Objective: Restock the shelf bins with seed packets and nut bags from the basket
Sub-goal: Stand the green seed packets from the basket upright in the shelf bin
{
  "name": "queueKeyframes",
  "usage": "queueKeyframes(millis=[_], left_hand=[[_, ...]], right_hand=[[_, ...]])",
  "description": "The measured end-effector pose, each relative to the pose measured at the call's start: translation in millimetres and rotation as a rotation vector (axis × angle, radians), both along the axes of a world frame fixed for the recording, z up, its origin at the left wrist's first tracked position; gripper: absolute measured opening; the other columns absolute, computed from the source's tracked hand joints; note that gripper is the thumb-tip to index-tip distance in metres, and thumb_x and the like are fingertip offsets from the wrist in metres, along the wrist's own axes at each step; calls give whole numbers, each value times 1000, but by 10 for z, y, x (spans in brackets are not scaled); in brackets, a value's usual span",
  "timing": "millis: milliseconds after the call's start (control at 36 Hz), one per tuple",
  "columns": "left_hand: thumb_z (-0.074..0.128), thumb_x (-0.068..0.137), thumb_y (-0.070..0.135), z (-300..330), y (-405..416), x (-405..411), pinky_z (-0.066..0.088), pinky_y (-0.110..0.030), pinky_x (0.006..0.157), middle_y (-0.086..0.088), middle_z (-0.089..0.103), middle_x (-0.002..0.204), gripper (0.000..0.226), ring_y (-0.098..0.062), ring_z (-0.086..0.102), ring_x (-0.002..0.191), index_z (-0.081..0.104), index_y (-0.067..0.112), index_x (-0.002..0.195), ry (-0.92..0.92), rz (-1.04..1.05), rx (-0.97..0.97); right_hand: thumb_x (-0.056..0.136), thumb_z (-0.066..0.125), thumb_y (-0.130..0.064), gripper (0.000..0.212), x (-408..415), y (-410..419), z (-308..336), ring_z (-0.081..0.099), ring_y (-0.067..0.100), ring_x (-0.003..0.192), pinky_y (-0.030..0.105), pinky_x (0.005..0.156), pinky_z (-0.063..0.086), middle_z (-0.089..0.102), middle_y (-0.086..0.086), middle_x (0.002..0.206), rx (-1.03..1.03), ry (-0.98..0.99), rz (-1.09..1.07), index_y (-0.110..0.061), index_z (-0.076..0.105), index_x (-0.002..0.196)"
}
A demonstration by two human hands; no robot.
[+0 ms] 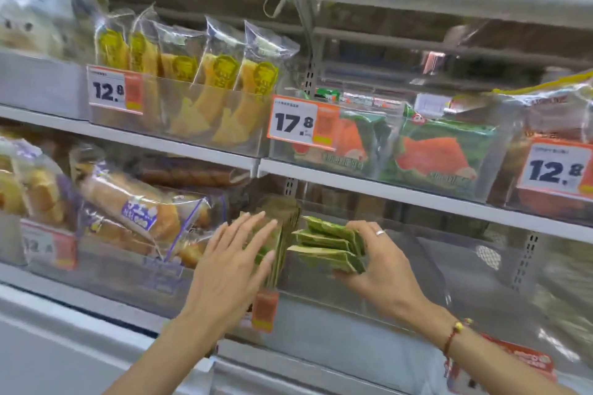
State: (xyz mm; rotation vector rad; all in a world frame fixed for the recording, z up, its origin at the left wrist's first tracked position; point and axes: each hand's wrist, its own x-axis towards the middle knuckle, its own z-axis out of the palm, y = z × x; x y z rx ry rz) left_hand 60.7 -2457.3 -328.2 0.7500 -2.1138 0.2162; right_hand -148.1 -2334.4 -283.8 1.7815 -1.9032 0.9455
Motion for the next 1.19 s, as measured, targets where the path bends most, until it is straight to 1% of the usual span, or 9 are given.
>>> queueKeyframes(millis=[83, 222, 333, 444, 639, 806, 917, 1056, 1194], left_hand=[[33, 94, 43, -52, -82, -92, 30, -37, 106, 5, 54, 132, 46, -16, 45, 127, 54, 23, 130, 7, -20, 31], [33, 95, 44, -97, -169, -139, 29, -37, 107, 5, 55, 128, 44, -16, 46, 124, 55, 23, 126, -4, -40, 25], [35, 94, 43, -120, -200, -101, 28, -30, 106, 4, 54, 127, 41, -16, 44, 122, 54, 22, 124, 29, -76, 16], [35, 95, 42, -137, -208, -114, 29, -29, 106, 3, 53, 128, 41, -18, 43, 123, 54, 20, 123, 52, -97, 27], [36, 95, 41, -132, -204, -129, 32, -32, 107, 0, 51, 130, 42, -21, 42, 124, 55, 16, 124, 27, -109, 22], [32, 95, 43, -81, -204, -80, 33, -34, 107, 2, 49, 132, 45, -19, 41, 125, 52, 19, 128, -39, -97, 28], [31, 96, 45, -45, -189, -52, 33, -30, 106, 5, 47, 132, 44, -15, 38, 126, 50, 21, 128, -62, -99, 35], [29, 96, 47, -12, -157, -26, 33, -30, 106, 5, 47, 135, 48, -14, 38, 128, 47, 22, 133, -112, -71, 23], [35, 95, 49, -24, -136, -11, 32, -31, 108, 3, 46, 138, 52, -16, 40, 129, 41, 21, 138, -128, -46, 7]], right_hand=[[56, 78, -64, 65, -98, -315, -49, 60, 1, 93, 28, 79, 53, 64, -18, 100, 111, -228, -63, -40, 51, 110], [63, 86, -33, 64, -326, -891, -124, 59, 17, 110, 25, 92, 47, 61, -9, 113, 267, -602, -117, -27, 51, 117], [44, 87, -49, 94, -588, -1319, -245, 60, 20, 107, 33, 93, 50, 61, -1, 121, 346, -741, -153, -16, 51, 124], [48, 90, -43, 107, -748, -1616, -449, 57, 29, 115, 43, 95, 50, 57, 10, 129, 291, -767, -194, -9, 38, 135], [75, 71, -55, 87, -516, -1595, -463, 48, 35, 123, 43, 95, 44, 43, 15, 138, 295, -512, -428, -9, 33, 137], [62, 77, -53, 97, -632, -1645, -509, 57, 30, 115, 45, 89, 53, 55, 7, 129, 364, -632, -140, -23, 29, 140], [87, 67, -19, 63, -563, -1460, -430, 59, 30, 112, 44, 85, 55, 57, 8, 127, 366, -761, -45, -21, 33, 140], [86, 66, -34, 57, -599, -1477, -421, 60, 32, 109, 41, 93, 49, 65, 10, 116, 225, -581, -337, -12, 46, 134], [87, 65, -31, 36, -542, -1486, -412, 62, 29, 106, 39, 90, 51, 66, 9, 117, 248, -490, -310, -12, 60, 118]])
